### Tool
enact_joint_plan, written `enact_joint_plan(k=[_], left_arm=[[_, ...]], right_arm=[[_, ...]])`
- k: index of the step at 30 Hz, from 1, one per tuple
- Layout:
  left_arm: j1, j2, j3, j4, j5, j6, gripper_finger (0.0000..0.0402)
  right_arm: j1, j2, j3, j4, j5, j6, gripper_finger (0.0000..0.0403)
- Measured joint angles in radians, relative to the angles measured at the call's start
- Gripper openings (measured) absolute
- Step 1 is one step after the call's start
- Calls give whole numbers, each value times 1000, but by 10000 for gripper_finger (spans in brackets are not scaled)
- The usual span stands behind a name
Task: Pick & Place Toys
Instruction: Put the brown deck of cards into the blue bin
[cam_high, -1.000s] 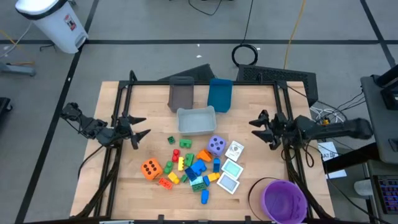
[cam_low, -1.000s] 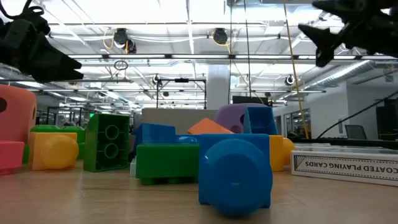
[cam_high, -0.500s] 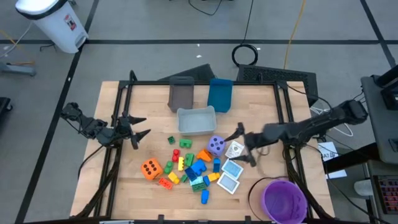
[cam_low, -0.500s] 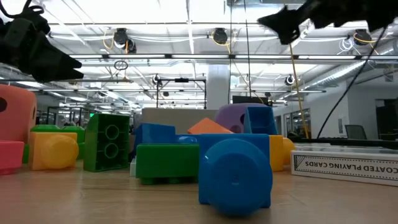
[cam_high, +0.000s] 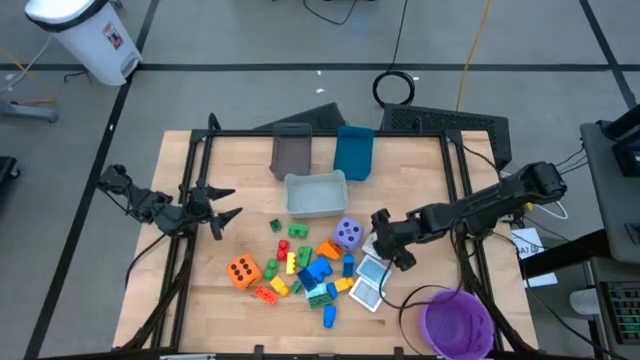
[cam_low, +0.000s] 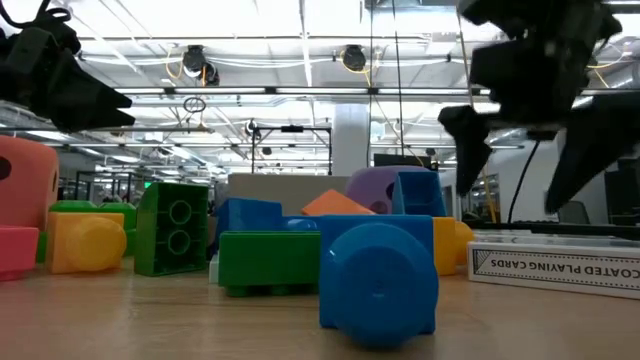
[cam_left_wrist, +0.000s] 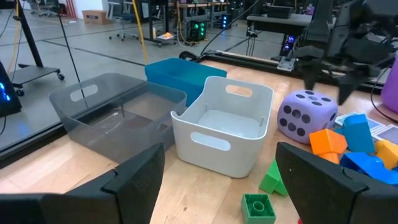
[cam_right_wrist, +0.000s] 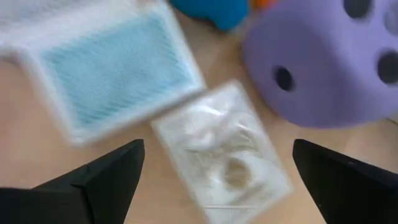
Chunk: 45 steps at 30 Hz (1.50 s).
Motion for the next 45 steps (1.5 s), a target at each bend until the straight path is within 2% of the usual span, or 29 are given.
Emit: enact_joint_plan(k=[7,15,20,25,29,37,40,45], left_arm=[[0,0,0,0,0,0,310],[0,0,0,0,0,0,310],[0,0,0,0,0,0,310],[0,0,0,0,0,0,310],[0,0,0,0,0,0,310],[0,0,0,0,0,0,310],[0,0,0,0,0,0,310],[0,0,0,0,0,0,310]], right_arm=[[-61,85,-45,60,4,-49,393],[-138,139,-44,80,-161,-93,389],[-155,140,-43,83,-219,-89,344],[-154,133,-43,78,-214,-90,279],[-151,92,-48,49,-211,-84,269],[-150,-133,-48,-7,-117,-6,281],[-150,-212,-48,86,-88,63,276],[-162,-259,-47,360,84,175,273]])
